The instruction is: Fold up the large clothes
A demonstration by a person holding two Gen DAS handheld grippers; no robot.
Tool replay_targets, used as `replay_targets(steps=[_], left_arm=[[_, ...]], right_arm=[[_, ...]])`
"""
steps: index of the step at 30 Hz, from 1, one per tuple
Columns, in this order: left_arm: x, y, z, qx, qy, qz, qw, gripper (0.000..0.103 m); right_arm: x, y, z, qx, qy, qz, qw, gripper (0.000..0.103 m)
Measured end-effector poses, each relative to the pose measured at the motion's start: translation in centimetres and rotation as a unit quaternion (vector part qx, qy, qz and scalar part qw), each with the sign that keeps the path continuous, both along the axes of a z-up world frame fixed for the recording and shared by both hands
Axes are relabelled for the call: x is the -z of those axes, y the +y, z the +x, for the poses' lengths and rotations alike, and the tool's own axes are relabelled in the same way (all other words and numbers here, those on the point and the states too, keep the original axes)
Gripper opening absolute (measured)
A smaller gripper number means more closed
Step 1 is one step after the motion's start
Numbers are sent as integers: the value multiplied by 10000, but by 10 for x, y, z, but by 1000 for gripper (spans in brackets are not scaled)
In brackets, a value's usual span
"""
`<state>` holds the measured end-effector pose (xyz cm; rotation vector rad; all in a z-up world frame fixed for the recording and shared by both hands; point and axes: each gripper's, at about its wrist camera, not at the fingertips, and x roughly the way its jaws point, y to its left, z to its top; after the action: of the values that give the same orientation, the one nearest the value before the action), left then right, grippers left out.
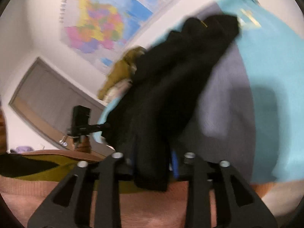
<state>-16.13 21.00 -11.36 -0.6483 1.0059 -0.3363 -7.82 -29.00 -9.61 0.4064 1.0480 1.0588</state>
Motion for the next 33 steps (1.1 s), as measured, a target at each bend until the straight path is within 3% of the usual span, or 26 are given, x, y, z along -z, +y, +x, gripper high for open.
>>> replay_targets(steps=[2, 3, 4, 7, 8, 9, 10, 11, 12, 15, 21, 25, 30, 33], left_arm=[[4, 2, 3, -8, -4, -87, 10000, 34], [5, 1, 6, 16, 5, -135, 9999, 39], [6, 0, 7, 46, 16, -174, 9998, 50], [4, -6, 15, 193, -88, -141, 9997, 67], [6, -8, 16, 217, -113, -157, 9996, 67], [7, -11, 19, 219, -116, -181, 9995, 66], [7, -15, 21, 197, -120, -128, 9997, 51], [7, -17, 20, 157, -124, 10, 9998, 40], [4, -19, 20, 89, -124, 237, 9996, 24], [-14, -17, 9, -58, -393, 156, 9991, 12], [-70, -8, -20, -289, -1213, 80, 9922, 6], [-89, 1, -37, -301, -1564, -117, 9872, 6], [-78, 19, -32, -368, -1390, -448, 9886, 6], [-74, 27, -25, -382, -1246, -455, 9904, 6]], right_arm=[[12, -3, 2, 64, 200, 44, 9998, 56], [17, -5, 3, 107, 283, 79, 9995, 59], [19, -7, 3, 89, 314, 131, 9994, 61], [20, -4, 2, 11, 291, 245, 9993, 63], [21, -2, 2, -5, 278, 240, 9993, 63], [20, -1, 1, -16, 271, 244, 9993, 55], [20, 0, 0, -25, 243, 216, 9995, 46], [19, 1, -1, -53, 238, 216, 9995, 24], [19, 2, -2, -61, 241, 257, 9994, 19], [2, 3, -13, -25, -58, 436, 9990, 16], [-61, -13, -30, 235, -906, 1029, 9903, 14], [-91, -26, -47, 227, -1328, 1339, 9818, 13], [-82, -31, -40, 416, -1089, 1306, 9846, 14], [-79, -25, -33, 478, -956, 1189, 9871, 14]])
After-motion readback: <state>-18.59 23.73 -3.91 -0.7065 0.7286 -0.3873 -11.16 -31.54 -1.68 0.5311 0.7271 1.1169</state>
